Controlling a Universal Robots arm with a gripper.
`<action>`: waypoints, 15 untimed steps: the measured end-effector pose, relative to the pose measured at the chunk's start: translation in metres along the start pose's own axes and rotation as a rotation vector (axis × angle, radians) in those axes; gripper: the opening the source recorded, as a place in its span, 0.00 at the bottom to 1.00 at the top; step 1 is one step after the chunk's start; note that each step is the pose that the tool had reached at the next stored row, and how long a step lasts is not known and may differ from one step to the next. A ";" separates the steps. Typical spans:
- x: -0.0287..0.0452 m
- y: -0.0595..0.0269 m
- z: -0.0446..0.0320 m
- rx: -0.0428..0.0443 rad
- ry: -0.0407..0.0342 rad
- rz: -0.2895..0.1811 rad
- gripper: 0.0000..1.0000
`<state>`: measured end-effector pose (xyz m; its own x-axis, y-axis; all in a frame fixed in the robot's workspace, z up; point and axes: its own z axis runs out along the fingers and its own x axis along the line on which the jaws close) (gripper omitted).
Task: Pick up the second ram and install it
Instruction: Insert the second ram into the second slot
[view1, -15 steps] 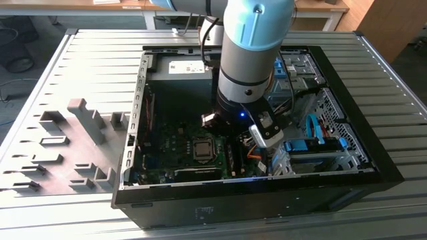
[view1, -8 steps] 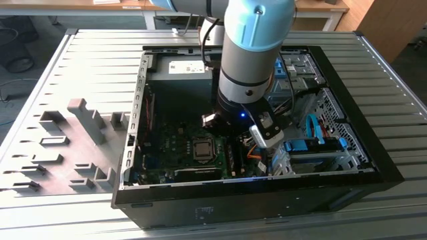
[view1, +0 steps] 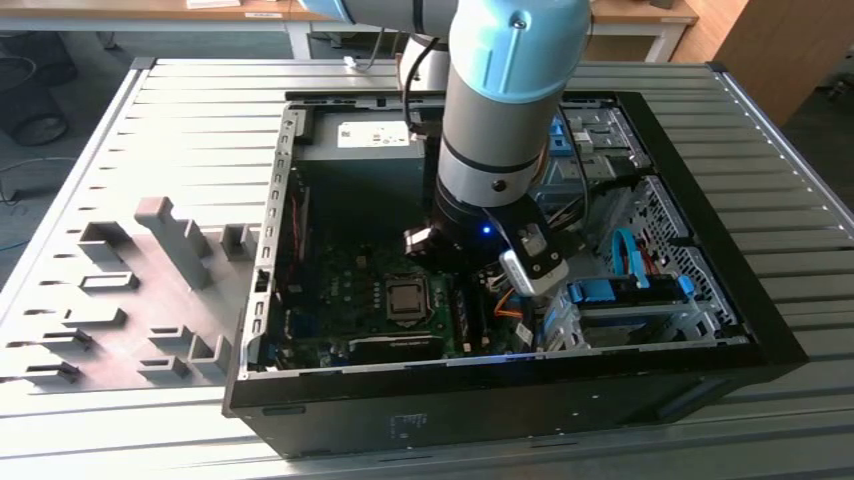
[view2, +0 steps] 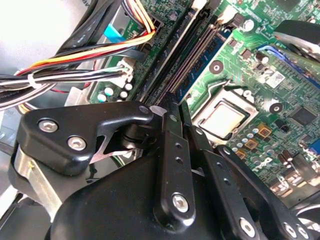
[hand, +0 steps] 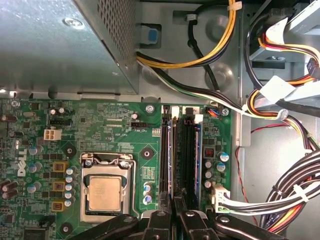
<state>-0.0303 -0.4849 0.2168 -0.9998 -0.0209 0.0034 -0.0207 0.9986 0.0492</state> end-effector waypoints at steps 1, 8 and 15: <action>0.0000 0.0000 0.0000 0.0000 0.0001 -0.001 0.14; 0.0000 0.0003 -0.0005 0.0000 0.0003 -0.007 0.14; 0.0000 0.0000 0.0019 0.0014 0.0010 -0.008 0.14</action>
<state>-0.0303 -0.4848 0.2149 -0.9996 -0.0286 0.0041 -0.0283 0.9985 0.0478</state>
